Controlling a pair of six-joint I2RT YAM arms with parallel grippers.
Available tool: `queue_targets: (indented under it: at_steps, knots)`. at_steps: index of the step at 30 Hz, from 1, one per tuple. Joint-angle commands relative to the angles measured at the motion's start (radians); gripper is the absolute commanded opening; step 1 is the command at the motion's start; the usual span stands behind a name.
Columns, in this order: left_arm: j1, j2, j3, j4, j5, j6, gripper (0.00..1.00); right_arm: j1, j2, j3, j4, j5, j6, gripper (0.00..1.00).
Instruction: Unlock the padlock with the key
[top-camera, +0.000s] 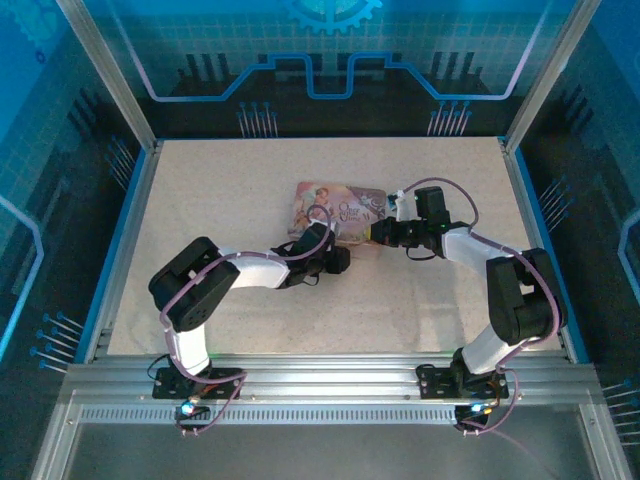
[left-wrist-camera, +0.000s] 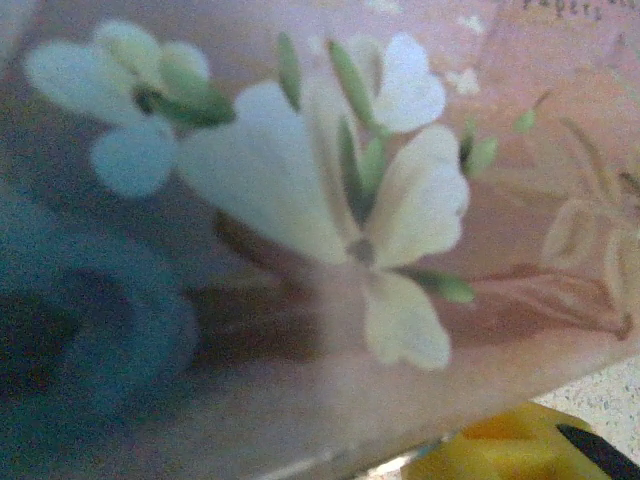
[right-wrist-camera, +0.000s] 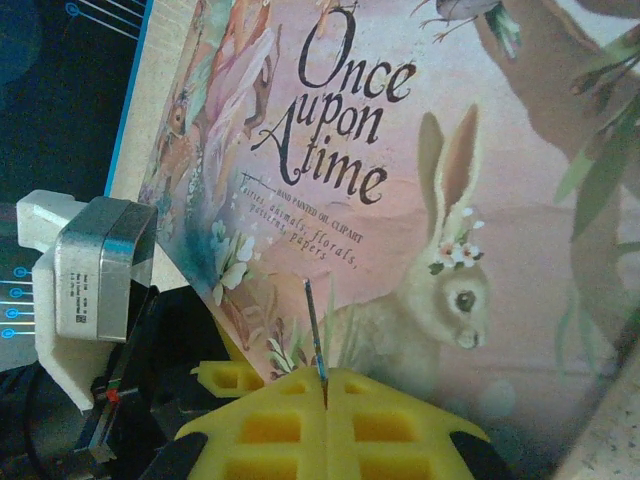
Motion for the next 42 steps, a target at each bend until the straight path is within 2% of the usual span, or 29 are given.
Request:
queue_targets:
  at_steps: [1, 5, 12, 24, 33, 42]
  knots:
    - [-0.013, 0.01, 0.047, 0.051, -0.005, -0.029, 0.4, -0.009, 0.02, -0.034, -0.06, 0.019, -0.011, 0.0]
    - [-0.013, 0.011, 0.045, 0.06, -0.004, -0.052, 0.38, -0.008, 0.02, -0.035, -0.06, 0.019, -0.01, 0.0]
    - [-0.013, -0.009, 0.038, 0.063, -0.002, -0.06, 0.27, -0.008, -0.001, -0.039, -0.038, 0.007, -0.012, 0.0]
    - [-0.013, -0.102, 0.011, 0.048, 0.05, -0.077, 0.26, -0.006, -0.217, -0.098, -0.008, 0.037, -0.112, 0.0]
    - [-0.013, -0.158, 0.011, 0.011, 0.084, -0.117, 0.27, 0.121, -0.341, -0.298, 0.13, 0.146, -0.124, 0.0]
    - [-0.013, -0.174, -0.001, 0.008, 0.104, -0.154, 0.27, 0.178, -0.259, -0.364, 0.231, 0.136, -0.205, 0.0]
